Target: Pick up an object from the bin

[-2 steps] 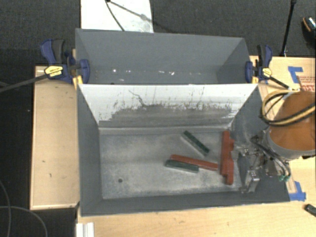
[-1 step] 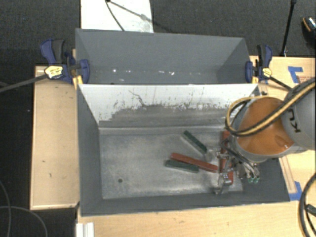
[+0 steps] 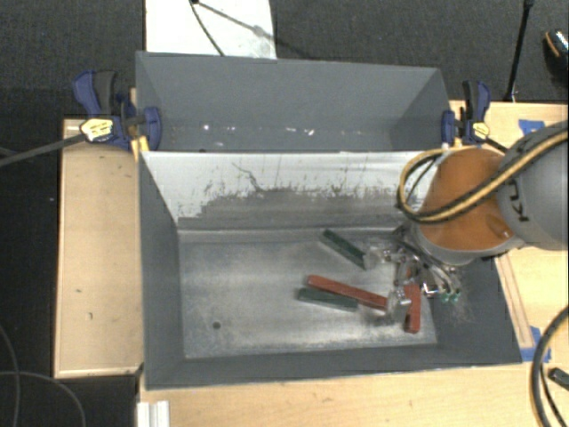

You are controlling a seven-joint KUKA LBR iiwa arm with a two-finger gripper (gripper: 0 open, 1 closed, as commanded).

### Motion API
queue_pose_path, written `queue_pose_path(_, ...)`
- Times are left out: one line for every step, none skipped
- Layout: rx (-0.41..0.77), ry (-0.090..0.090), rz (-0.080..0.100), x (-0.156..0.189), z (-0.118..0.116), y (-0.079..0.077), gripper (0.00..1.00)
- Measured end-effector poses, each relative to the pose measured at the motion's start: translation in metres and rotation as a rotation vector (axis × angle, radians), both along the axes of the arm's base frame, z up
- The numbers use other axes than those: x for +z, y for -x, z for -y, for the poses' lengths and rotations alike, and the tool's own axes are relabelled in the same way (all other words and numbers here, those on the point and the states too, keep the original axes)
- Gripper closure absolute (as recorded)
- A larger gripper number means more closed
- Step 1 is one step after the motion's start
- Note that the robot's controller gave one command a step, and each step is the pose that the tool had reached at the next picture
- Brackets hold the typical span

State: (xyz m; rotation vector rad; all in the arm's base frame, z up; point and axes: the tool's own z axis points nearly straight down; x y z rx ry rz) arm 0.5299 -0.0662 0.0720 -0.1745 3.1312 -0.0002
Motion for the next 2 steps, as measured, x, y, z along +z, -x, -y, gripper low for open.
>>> queue_pose_path(-0.298, -0.001, -0.006, -0.0021, -0.0024, 0.0338, 0.00)
queue_pose_path(-0.279, -0.001, -0.008, -0.0019, -0.0035, 0.0416, 0.00)
